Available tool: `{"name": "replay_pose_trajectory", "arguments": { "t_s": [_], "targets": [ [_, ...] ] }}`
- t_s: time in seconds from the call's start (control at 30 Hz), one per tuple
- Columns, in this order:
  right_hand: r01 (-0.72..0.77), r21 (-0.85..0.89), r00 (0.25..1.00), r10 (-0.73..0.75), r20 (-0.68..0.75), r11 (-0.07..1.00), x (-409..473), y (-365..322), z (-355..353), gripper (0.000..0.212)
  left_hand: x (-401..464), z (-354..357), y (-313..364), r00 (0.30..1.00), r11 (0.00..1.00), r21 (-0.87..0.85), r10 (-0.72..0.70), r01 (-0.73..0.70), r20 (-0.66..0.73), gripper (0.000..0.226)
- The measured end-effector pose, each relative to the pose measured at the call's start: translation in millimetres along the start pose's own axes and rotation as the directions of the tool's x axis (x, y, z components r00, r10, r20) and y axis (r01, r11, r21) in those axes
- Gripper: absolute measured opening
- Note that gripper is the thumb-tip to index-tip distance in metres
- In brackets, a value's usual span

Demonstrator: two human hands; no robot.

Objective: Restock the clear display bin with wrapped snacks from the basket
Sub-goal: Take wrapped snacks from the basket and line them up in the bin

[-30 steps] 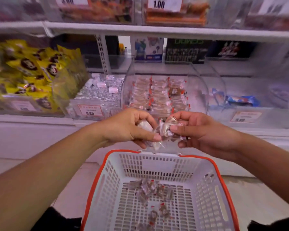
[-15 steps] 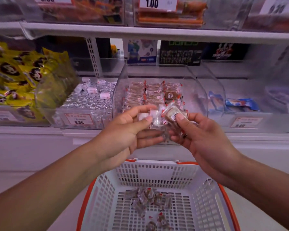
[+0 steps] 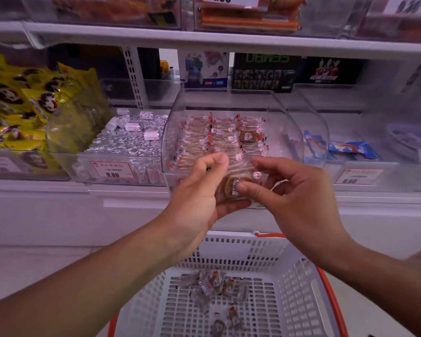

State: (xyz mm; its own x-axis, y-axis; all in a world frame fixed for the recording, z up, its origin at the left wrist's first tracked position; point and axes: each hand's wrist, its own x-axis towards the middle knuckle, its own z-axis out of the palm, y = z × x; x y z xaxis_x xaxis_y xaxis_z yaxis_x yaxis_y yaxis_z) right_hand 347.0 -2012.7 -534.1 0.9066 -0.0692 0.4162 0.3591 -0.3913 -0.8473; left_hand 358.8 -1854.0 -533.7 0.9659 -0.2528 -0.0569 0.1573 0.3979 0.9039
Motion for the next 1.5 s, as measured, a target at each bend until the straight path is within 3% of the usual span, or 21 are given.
{"name": "replay_pose_trajectory", "arguments": {
  "t_s": [0.1,0.33,0.5,0.6,0.73,0.87,0.93,1.2,1.37,1.5],
  "targets": [
    [0.065,-0.100,0.997,-0.069,-0.033,0.993,-2,1,1,0.048,0,1,0,0.998,0.999,0.026,0.038,-0.037,-0.040,0.029],
    [-0.003,0.052,0.993,-0.003,0.122,0.999,-3,10,11,0.071,-1,-2,-4,0.988,0.968,0.226,0.129,-0.107,-0.087,0.024],
    [0.064,0.089,0.983,-0.078,0.167,0.994,-1,8,12,0.045,-1,-5,-3,0.993,0.947,0.303,0.121,-0.111,-0.015,0.045],
    [0.107,0.065,0.976,-0.118,0.184,0.992,2,7,9,0.043,2,-6,-2,0.994,0.940,0.329,0.103,-0.088,-0.027,0.047],
    [0.312,-0.087,0.940,-0.294,0.172,0.946,7,7,4,0.044,5,-5,0,0.995,0.980,0.201,0.009,0.012,-0.101,0.049],
    [0.450,-0.171,0.886,-0.413,0.212,0.876,6,10,7,0.046,5,-2,-3,0.997,0.998,0.006,-0.061,0.061,-0.049,0.055],
    [0.451,-0.169,0.881,-0.407,0.241,0.876,4,11,10,0.054,4,2,-8,0.998,1.000,-0.027,-0.013,0.012,-0.056,0.050],
    [0.330,-0.099,0.887,-0.273,0.372,0.939,3,13,13,0.058,3,6,-14,0.980,0.971,0.210,0.148,-0.117,-0.134,0.060],
    [0.327,-0.125,0.878,-0.253,0.406,0.937,5,17,8,0.059,6,-3,-15,0.996,0.977,0.205,0.069,-0.056,-0.052,0.057],
    [0.317,-0.153,0.870,-0.223,0.440,0.936,6,17,0,0.063,6,-7,-10,0.993,0.975,0.220,-0.032,0.006,0.114,0.056]
  ]
}}
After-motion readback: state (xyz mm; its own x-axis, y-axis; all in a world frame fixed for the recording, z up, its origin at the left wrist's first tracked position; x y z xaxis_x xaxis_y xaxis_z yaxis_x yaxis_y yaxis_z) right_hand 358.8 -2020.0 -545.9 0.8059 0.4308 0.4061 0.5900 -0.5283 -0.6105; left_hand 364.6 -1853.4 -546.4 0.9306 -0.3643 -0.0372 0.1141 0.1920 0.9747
